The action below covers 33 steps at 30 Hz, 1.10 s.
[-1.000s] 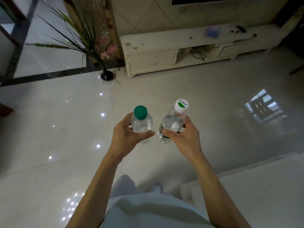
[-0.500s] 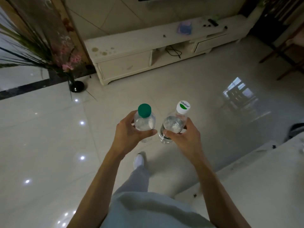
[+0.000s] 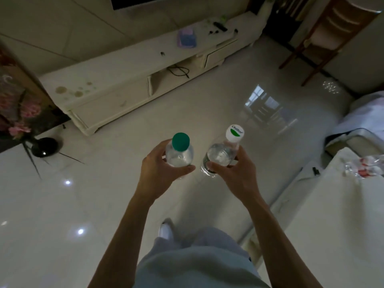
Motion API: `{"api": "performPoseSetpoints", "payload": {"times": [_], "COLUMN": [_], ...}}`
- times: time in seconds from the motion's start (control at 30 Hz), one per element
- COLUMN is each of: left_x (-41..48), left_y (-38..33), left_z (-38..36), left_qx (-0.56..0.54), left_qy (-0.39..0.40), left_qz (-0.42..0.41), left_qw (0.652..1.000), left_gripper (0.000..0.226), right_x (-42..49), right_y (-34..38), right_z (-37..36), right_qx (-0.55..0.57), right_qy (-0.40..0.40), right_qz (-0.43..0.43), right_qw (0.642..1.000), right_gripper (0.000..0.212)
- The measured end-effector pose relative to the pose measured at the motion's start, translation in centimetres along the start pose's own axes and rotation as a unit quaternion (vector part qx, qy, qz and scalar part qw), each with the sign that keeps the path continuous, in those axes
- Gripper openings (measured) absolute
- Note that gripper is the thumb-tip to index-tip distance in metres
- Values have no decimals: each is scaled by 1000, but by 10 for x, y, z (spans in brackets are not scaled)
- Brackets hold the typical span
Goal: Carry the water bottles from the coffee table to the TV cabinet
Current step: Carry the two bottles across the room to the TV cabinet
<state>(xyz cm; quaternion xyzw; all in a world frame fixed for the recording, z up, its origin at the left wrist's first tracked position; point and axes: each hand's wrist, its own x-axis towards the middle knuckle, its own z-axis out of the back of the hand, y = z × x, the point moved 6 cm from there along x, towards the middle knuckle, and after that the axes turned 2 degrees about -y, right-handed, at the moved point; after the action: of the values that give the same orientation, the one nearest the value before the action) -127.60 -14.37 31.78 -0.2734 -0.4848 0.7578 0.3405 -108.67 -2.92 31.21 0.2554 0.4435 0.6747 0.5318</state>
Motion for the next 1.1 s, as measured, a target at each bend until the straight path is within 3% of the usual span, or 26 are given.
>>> {"api": "performPoseSetpoints", "payload": {"times": [0.37, 0.8, 1.1], "left_x": [117, 290, 375], "left_y": [-24, -122, -133], "left_z": [-50, -156, -214], "left_qx": [40, 68, 71], "left_qy": [29, 71, 113], "left_qz": [-11, -73, -85], "left_qw": [999, 993, 987], "left_gripper": [65, 67, 60], "right_x": [111, 289, 373], "right_y": [-10, -5, -18], "right_z": [10, 86, 115], "right_qx": [24, 59, 49], "right_qy": [-34, -81, -126], "right_qz": [-31, -27, -59], "right_qw": [999, 995, 989], "right_gripper": [57, 59, 56]}}
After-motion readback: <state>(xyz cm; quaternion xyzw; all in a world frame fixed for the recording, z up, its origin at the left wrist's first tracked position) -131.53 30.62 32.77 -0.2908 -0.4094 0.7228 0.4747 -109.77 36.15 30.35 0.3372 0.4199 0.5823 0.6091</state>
